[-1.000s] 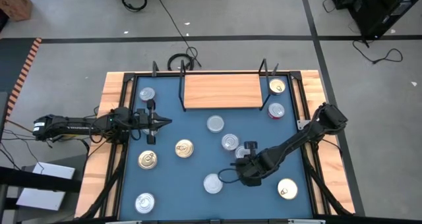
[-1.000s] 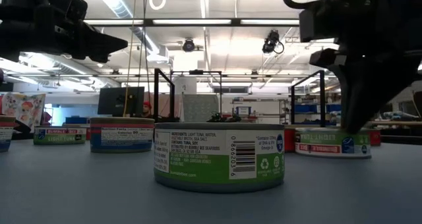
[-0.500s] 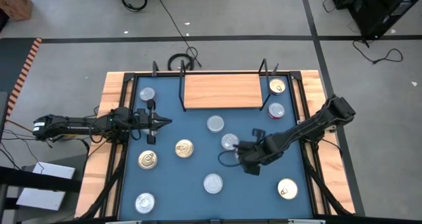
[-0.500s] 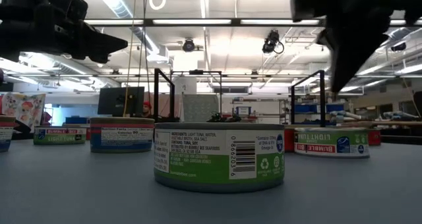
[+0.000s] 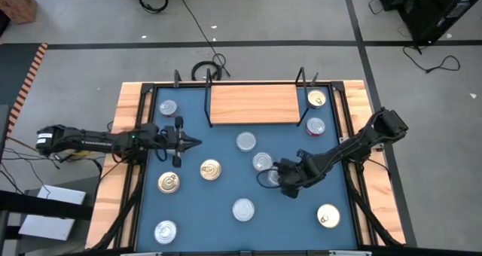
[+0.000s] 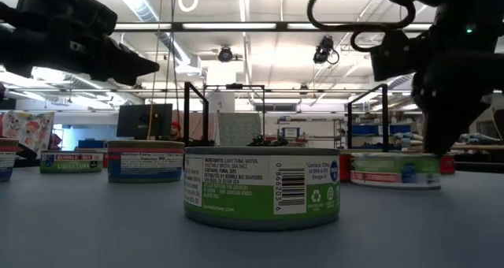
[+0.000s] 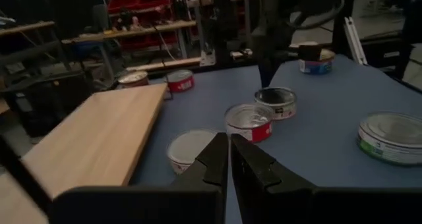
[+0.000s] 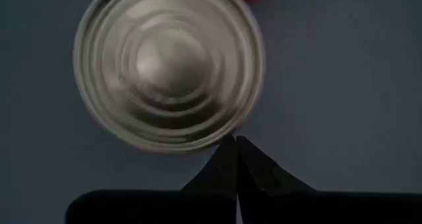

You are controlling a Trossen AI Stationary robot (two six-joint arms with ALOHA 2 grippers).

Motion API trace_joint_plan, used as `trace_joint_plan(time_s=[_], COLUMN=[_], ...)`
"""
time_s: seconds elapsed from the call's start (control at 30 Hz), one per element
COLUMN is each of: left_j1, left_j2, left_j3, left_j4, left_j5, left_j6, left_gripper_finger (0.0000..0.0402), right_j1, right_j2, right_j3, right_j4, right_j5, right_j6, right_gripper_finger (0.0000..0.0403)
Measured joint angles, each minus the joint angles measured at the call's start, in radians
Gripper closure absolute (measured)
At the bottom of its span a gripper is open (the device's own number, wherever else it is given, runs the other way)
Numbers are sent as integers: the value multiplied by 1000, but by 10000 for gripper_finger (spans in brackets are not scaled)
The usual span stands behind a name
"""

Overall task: Stack canned seafood by type on shelf
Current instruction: Put the green tuna can on the shelf

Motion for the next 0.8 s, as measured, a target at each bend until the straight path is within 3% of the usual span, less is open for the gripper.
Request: trace_joint_plan(time_s=[0.3, 0.57, 0.8], left_j1=[-84, -142, -160], left_j2=[246, 545, 752], left_j3=[154, 267, 430], left_j4=[-15, 52, -1], left_j5=[-6, -7, -7], left_j6=[1, 3, 0], left_gripper_finger=[378, 378, 378], right_j1=[0, 45, 71], right_j2=[0, 0, 7], right_j3=[-16, -16, -15], right_j4=[300, 404, 429], right_j5=[-36, -97, -121], right_j6=[-137, -254, -284], right_gripper_finger=[395, 372, 396])
